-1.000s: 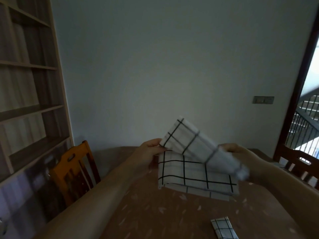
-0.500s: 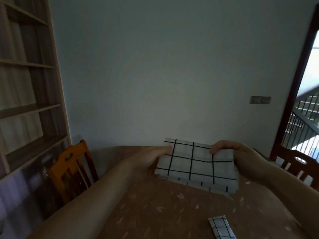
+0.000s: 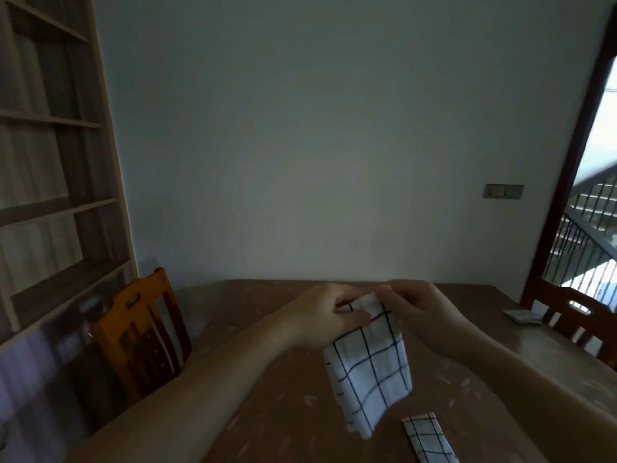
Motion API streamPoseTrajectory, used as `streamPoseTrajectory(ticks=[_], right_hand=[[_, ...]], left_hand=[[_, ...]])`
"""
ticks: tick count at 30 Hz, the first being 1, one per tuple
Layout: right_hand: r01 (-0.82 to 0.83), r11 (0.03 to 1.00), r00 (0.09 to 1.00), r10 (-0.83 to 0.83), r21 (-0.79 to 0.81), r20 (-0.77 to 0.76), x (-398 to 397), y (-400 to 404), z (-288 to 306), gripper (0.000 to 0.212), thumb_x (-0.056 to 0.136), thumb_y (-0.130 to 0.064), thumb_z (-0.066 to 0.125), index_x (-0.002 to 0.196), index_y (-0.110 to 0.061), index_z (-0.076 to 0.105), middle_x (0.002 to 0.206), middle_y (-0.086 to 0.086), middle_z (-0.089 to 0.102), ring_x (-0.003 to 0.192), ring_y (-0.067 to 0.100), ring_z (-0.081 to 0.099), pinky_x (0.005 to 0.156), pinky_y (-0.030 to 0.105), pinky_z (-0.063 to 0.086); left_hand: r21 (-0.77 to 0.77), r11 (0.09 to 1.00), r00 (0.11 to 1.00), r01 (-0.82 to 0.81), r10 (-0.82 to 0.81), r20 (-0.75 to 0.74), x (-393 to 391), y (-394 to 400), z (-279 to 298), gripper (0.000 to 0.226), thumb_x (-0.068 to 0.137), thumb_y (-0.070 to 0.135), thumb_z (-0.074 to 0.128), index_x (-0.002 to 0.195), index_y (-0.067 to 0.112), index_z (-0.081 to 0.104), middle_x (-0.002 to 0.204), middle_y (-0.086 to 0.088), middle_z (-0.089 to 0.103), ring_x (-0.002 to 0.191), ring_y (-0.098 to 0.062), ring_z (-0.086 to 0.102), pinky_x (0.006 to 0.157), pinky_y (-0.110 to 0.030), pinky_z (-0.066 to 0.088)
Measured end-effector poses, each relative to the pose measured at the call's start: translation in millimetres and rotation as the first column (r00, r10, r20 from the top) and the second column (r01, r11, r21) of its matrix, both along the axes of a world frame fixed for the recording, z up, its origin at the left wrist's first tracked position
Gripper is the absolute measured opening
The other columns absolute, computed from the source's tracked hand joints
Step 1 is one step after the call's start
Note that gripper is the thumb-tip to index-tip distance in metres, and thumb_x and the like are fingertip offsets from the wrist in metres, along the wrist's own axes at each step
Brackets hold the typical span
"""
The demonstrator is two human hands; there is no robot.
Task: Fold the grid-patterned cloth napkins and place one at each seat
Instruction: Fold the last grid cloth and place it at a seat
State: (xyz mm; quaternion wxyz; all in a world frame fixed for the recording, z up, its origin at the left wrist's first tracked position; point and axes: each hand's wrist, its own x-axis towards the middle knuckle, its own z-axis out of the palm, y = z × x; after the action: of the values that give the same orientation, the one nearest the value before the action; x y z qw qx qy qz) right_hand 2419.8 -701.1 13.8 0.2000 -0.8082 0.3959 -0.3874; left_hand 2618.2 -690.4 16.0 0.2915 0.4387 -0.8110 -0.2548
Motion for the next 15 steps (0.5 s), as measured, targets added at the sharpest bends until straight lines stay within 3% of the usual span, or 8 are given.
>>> streamPoseTrajectory(ticks=[3,6,8,11,15], right_hand=[[0.072,0.994,0.994,-0.066,-0.077,0.082,1.6,-0.3,-7.6,0.043,0.094,-0.033,0.055,0.061,-0.008,0.065,0.052,0.009,0.057,0.048,0.008,0.048,0.048,0.024,0.033],[0.141,0.985,0.978,-0.122,-0.103,0.172,3.5,0.5,-8.3,0.044,0.092,-0.027,0.06,0.052,-0.009,0.055,0.046,0.001,0.046,0.044,0.003,0.04,0.044,0.018,0.029],[0.157,0.981,0.97,-0.131,-0.114,0.204,5.6,1.0,-7.4,0.042,0.091,-0.024,0.061,0.051,-0.015,0.054,0.046,-0.007,0.047,0.043,0.002,0.041,0.043,0.013,0.029],[0.135,0.982,0.978,-0.11,-0.134,0.177,9.4,3.4,-5.6,0.041,0.092,-0.025,0.06,0.053,-0.013,0.055,0.048,-0.006,0.047,0.045,0.003,0.041,0.045,0.015,0.031],[0.072,0.988,0.985,-0.049,-0.133,0.166,13.8,6.6,0.2,0.044,0.094,-0.022,0.057,0.051,-0.019,0.051,0.048,-0.008,0.045,0.046,0.004,0.04,0.046,0.017,0.031]], left_hand=[[-0.066,0.998,1.0,-0.004,0.003,-0.008,5.4,2.6,-0.7,0.008,0.093,0.04,0.062,0.097,0.034,0.065,0.092,0.021,0.063,0.084,0.007,0.059,0.073,-0.018,0.047],[-0.172,0.985,1.0,0.004,-0.003,0.003,12.3,5.0,-3.3,0.022,0.093,0.039,0.063,0.111,0.026,0.066,0.089,0.026,0.056,0.082,0.009,0.056,0.069,-0.007,0.041],[-0.167,0.986,1.0,0.014,-0.017,-0.018,17.0,5.6,-3.7,0.018,0.093,0.038,0.063,0.108,0.029,0.067,0.085,0.029,0.058,0.081,0.01,0.057,0.068,-0.009,0.04],[-0.091,0.996,1.0,0.021,-0.021,-0.005,22.4,5.7,-0.8,0.004,0.092,0.038,0.065,0.095,0.04,0.065,0.085,0.027,0.062,0.08,0.009,0.06,0.068,-0.014,0.046],[-0.026,0.999,0.998,0.02,-0.018,0.062,27.2,6.6,3.8,0.014,0.09,0.038,0.066,0.102,0.03,0.066,0.095,0.015,0.065,0.085,-0.001,0.064,0.076,-0.028,0.055]])
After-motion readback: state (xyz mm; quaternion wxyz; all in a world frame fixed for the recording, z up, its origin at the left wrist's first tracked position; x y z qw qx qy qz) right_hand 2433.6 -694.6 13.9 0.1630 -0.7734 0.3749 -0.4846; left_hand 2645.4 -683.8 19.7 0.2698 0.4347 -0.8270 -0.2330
